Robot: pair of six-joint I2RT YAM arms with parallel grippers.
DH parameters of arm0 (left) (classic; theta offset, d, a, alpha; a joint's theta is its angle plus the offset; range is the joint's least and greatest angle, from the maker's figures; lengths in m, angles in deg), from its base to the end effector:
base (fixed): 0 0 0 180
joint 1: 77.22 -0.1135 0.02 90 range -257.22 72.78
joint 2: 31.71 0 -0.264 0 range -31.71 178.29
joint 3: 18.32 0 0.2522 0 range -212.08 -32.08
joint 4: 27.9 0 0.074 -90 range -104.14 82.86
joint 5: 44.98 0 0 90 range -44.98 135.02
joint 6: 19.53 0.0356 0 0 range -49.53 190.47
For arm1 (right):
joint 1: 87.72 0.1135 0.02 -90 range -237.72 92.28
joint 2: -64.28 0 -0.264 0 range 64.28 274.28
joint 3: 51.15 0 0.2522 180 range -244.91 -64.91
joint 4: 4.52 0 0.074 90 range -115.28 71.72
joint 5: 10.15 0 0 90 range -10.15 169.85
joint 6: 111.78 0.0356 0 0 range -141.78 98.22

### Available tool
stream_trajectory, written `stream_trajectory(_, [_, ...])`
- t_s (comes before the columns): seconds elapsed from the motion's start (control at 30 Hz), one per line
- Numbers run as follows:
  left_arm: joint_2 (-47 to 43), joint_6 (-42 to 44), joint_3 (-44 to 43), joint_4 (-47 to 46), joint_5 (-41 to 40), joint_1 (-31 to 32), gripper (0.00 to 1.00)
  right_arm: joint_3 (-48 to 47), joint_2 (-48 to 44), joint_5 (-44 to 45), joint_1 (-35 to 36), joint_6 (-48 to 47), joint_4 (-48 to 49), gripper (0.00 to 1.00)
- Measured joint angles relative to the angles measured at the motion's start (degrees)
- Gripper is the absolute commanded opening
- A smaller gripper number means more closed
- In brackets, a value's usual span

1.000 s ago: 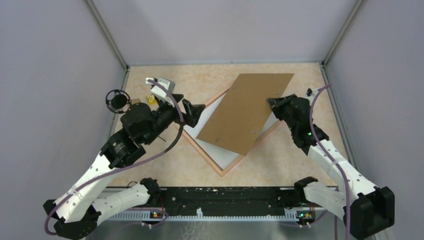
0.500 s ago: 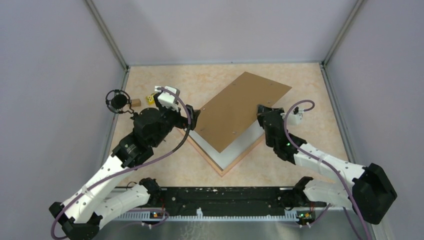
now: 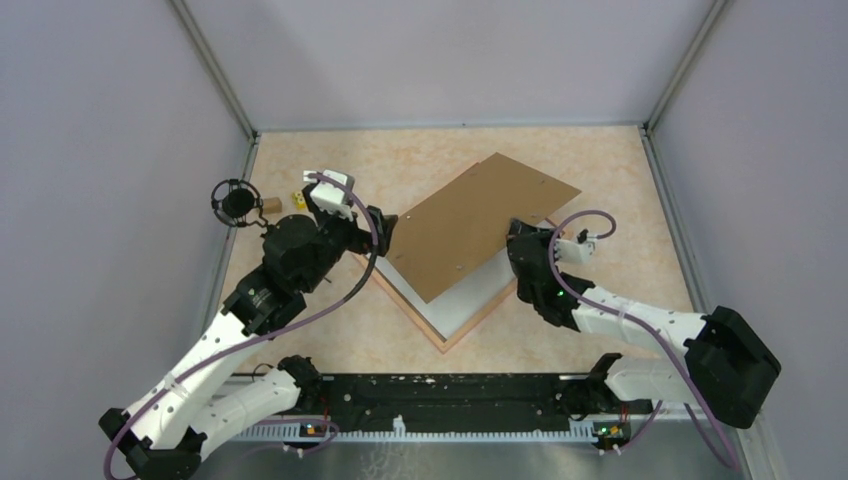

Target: Put the photo into the frame

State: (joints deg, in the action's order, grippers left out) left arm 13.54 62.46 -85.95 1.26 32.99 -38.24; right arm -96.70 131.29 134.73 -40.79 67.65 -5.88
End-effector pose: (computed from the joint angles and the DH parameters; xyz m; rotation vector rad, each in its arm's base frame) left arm 0.1410 -0.1046 0.3842 0.3002 1.6789 -0.4372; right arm 0.1843 0.1545 0.2276 1.2023 1.4189 0.7447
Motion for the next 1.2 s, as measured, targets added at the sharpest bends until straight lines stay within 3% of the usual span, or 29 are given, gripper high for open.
stream_trajectory(1.2, [0.4, -0.5, 0.0, 0.0, 2.2, 0.0, 0.99, 4.5, 4.3, -2.5, 1.7, 5.0, 5.0, 0.01])
